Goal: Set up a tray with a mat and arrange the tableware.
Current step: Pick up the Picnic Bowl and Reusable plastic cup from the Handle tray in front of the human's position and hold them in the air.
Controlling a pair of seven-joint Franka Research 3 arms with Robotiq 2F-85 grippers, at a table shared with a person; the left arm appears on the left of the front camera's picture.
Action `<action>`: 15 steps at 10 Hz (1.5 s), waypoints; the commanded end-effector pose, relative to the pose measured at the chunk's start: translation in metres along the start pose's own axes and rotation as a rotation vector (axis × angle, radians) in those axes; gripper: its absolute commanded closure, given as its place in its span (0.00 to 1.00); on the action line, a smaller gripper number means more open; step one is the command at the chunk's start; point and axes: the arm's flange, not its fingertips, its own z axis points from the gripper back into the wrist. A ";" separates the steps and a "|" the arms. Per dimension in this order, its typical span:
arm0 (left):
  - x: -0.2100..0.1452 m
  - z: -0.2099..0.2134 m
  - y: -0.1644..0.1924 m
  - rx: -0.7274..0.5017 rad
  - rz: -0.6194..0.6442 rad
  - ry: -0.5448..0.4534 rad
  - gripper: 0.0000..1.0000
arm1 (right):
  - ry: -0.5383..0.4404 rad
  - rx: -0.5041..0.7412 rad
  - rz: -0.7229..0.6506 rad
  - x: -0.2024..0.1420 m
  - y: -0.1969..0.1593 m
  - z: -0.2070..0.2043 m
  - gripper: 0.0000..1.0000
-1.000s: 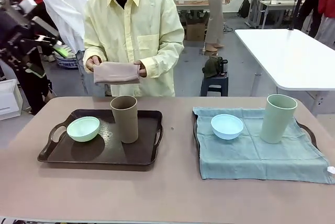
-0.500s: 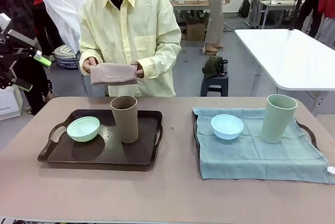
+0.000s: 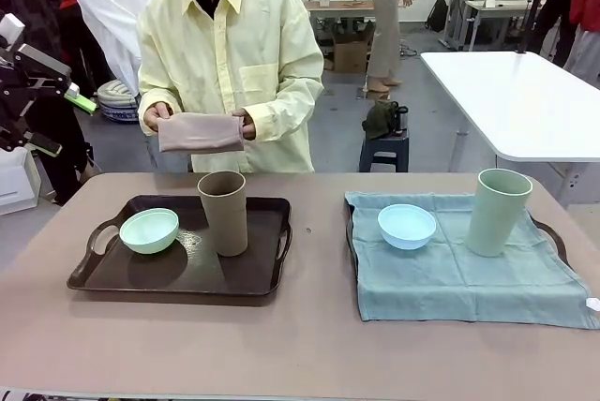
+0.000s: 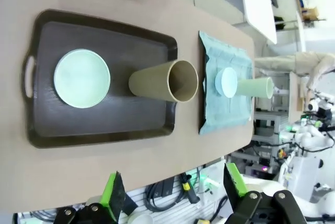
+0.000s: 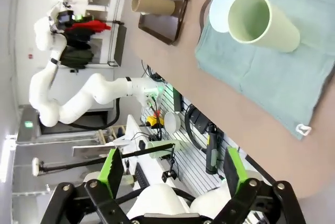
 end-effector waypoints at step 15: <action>0.036 -0.026 0.097 -0.300 -0.006 0.343 0.00 | 0.012 0.041 -0.402 -0.017 -0.066 -0.075 0.00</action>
